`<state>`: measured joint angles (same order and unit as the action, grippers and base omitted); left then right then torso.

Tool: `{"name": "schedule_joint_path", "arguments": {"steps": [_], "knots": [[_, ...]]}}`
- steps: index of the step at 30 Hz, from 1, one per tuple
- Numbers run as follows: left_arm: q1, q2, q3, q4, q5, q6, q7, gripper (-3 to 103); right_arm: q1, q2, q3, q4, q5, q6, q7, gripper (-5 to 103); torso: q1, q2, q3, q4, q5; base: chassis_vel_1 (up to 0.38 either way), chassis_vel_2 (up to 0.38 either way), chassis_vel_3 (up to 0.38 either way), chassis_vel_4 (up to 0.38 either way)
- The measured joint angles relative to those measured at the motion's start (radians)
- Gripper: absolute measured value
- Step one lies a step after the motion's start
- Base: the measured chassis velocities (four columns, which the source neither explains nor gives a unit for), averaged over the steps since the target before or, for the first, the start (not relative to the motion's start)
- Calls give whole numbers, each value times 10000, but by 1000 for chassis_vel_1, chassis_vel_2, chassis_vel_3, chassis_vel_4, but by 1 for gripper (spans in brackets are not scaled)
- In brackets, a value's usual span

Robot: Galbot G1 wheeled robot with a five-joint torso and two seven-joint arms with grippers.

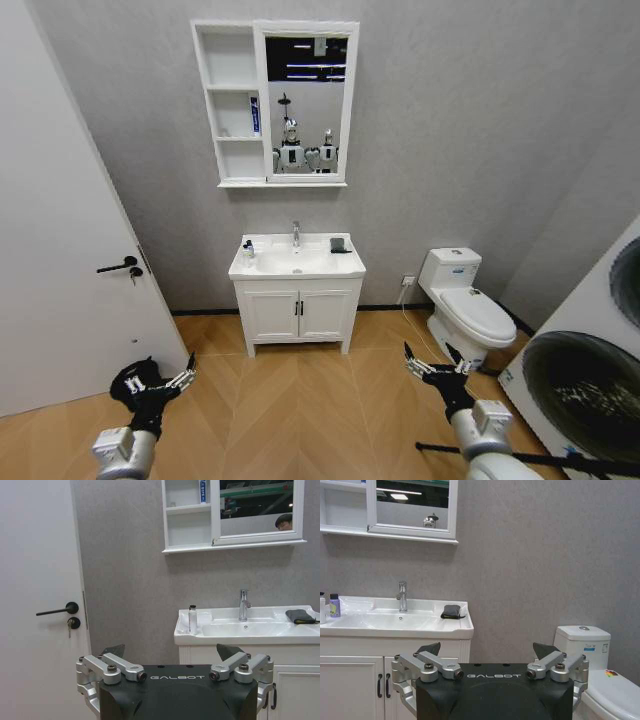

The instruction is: Move facial cleanser and shampoo from washbasin to cabinet, then wipe washbasin with towel.

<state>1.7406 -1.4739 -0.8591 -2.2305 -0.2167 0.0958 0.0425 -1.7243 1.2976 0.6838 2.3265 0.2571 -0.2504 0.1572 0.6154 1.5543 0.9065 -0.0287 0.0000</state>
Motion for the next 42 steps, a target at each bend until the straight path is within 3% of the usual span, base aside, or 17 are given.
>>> {"name": "schedule_joint_path", "arguments": {"steps": [15,22,42], "knots": [[-57,-18,106,89,159,163,74,100,-41,196,-5,182,-219,-70,28,100,0,0,0,-2,0,0,0,0,0],[34,-141,56,150,212,-302,68,100,-70,65,-40,138,-178,-113,26,100,0,0,0,0,0,0,0,0,0],[484,128,80,112,56,-510,49,100,-113,359,171,279,-471,-104,31,100,-2,1,-1,-1,-1,0,0,0,0]]}}
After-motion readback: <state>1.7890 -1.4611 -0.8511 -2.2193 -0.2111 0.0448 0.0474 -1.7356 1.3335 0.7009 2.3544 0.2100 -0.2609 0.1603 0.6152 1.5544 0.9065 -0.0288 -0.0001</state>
